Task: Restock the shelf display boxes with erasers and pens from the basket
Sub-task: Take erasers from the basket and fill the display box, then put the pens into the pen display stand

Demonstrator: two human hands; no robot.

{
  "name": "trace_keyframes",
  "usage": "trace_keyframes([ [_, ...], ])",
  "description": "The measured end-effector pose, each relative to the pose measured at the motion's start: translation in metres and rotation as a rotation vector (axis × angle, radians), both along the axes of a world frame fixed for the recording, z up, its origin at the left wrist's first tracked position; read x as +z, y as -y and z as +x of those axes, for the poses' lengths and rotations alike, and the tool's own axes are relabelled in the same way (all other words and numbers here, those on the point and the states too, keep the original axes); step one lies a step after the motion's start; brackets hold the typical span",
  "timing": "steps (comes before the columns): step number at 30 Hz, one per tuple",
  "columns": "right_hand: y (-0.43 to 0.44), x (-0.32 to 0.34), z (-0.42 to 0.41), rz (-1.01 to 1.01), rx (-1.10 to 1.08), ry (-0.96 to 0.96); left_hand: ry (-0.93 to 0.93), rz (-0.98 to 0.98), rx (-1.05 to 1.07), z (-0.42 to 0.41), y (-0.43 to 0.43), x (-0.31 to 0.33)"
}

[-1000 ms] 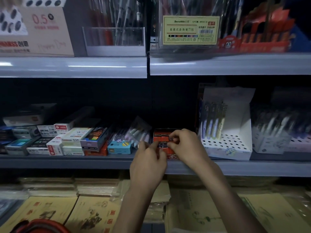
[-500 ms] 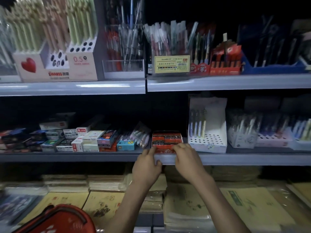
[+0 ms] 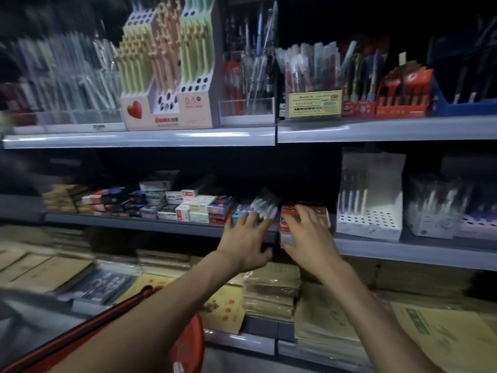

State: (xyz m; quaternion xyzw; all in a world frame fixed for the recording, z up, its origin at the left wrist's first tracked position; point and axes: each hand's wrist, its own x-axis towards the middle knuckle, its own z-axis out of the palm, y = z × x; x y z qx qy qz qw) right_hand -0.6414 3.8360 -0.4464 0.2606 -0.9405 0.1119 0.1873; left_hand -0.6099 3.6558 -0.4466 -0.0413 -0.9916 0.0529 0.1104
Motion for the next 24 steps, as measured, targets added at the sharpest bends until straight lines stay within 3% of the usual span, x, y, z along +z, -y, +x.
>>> trace_keyframes([
  [6,0.064,-0.002,0.018,0.032,0.156,0.026,0.123,-0.156,0.137,0.067,0.082,-0.001],
  [13,0.162,-0.055,0.058,0.021,0.471,0.229,0.235,-0.056,0.358,0.165,0.204,-0.079],
  [19,0.232,-0.148,0.077,0.428,0.713,0.322,0.471,0.001,0.393,0.198,0.267,-0.208],
  [24,0.258,-0.207,0.071,0.593,0.790,0.318,0.632,-0.086,0.158,0.195,0.283,-0.308],
])
